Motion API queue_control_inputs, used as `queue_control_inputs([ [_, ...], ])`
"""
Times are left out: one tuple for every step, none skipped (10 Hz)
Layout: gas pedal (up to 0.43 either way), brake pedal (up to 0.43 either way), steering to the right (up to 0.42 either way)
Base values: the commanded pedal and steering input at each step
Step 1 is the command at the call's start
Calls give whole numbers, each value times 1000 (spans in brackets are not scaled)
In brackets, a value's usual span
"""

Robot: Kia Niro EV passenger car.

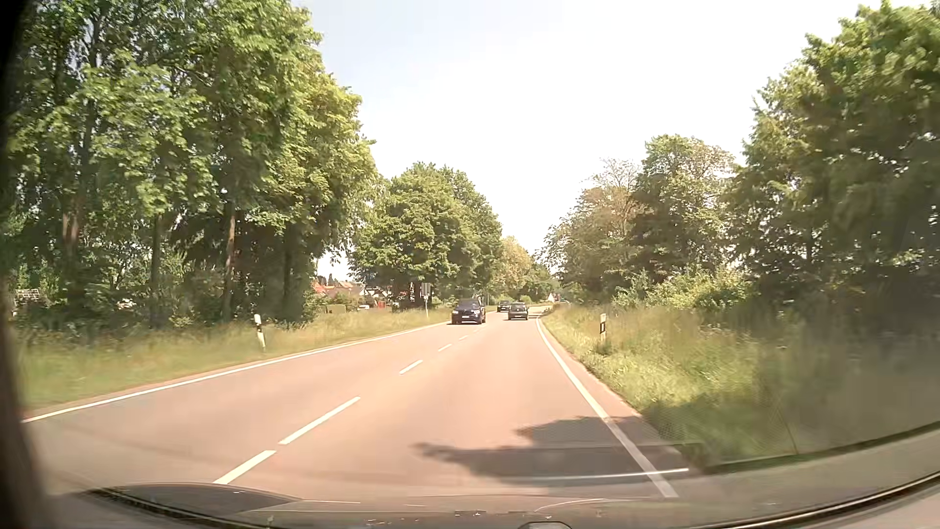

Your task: Follow the waypoints while adhering to traffic rules and regulations

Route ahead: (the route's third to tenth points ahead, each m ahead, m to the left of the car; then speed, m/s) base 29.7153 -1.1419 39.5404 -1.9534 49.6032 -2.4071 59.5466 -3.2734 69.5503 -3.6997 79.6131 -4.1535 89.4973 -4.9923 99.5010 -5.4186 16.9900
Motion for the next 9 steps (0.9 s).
queue_control_inputs([
  [150,0,4],
  [169,0,4],
  [177,0,5],
  [177,0,6],
  [189,0,6],
  [189,0,6],
  [189,0,6],
  [189,0,6],
  [189,0,6],
])
